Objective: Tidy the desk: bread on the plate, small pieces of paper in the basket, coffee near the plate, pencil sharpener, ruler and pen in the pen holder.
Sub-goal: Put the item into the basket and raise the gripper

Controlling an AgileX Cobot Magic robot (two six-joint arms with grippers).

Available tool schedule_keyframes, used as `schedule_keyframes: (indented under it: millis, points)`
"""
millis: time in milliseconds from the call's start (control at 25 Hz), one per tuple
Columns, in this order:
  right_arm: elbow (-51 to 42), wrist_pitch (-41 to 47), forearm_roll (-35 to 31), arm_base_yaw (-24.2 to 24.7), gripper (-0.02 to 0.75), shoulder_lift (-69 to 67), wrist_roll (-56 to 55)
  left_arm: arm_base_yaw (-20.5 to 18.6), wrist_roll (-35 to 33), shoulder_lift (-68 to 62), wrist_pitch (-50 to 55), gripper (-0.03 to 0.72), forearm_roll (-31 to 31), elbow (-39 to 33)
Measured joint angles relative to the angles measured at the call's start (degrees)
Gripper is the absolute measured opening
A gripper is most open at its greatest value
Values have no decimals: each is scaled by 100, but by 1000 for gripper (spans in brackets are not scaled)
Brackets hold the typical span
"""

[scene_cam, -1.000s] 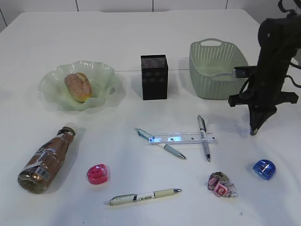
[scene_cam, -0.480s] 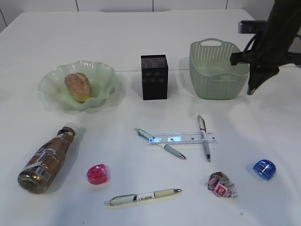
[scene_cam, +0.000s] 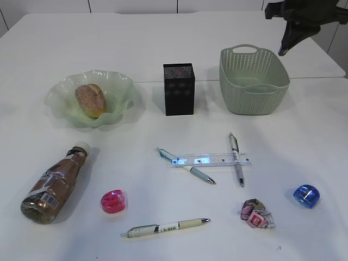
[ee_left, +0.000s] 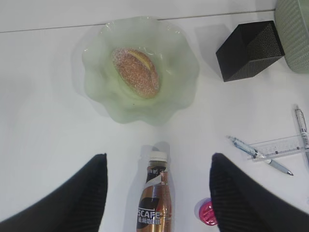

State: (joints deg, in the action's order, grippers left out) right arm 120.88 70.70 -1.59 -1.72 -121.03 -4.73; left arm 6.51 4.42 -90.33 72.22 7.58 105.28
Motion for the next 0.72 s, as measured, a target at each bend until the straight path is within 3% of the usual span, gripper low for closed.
schedule_keyframes:
  millis: [720]
  points:
    - [1750,-198,-135,0,20,-1543,473,0,0,0,0,466,0,0]
